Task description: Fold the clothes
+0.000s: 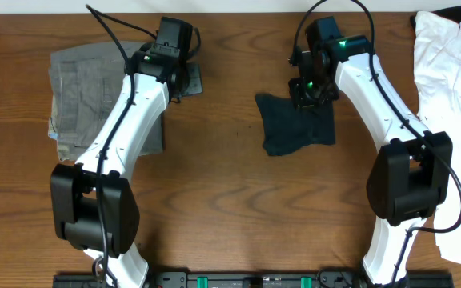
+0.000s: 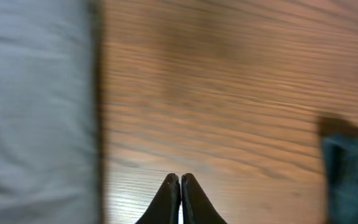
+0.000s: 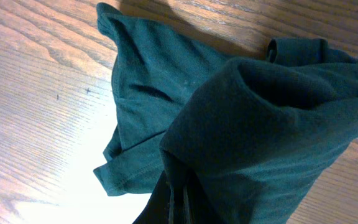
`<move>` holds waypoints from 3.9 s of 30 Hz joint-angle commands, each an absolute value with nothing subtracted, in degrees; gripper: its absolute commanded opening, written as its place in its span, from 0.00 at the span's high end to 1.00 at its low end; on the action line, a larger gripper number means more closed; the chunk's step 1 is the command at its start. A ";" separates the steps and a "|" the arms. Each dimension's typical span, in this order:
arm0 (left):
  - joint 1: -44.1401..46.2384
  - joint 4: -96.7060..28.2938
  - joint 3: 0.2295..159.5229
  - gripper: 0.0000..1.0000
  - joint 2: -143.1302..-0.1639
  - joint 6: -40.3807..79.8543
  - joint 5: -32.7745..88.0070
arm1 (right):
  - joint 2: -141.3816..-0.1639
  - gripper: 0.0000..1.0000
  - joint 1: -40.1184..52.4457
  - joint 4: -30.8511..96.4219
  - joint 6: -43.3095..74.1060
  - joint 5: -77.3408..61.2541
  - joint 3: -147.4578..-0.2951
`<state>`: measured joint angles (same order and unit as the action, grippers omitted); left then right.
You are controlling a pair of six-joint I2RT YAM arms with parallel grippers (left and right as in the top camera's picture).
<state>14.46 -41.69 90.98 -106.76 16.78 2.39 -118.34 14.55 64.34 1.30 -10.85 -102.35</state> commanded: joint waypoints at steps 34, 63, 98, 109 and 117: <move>23.90 -25.10 89.69 0.94 -132.29 20.71 50.89 | -118.37 0.99 15.84 65.41 3.18 -11.38 -101.93; 23.97 -24.75 89.67 0.94 -134.76 20.71 43.09 | -118.34 0.99 16.10 70.08 1.37 -15.92 -105.12; 21.23 -25.15 89.84 0.94 -132.57 20.27 42.33 | -123.59 0.99 19.57 66.74 1.21 -14.87 -104.88; 15.66 -25.47 89.86 0.90 -121.45 20.25 37.98 | -124.22 0.99 19.57 63.37 2.17 -15.51 -104.88; 15.55 -28.69 89.84 0.90 -119.68 20.18 29.85 | -126.32 0.99 20.32 62.35 3.18 -16.05 -104.88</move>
<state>15.46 -27.44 89.80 -119.85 20.78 34.70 -124.14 19.16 62.50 2.42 -14.85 -103.57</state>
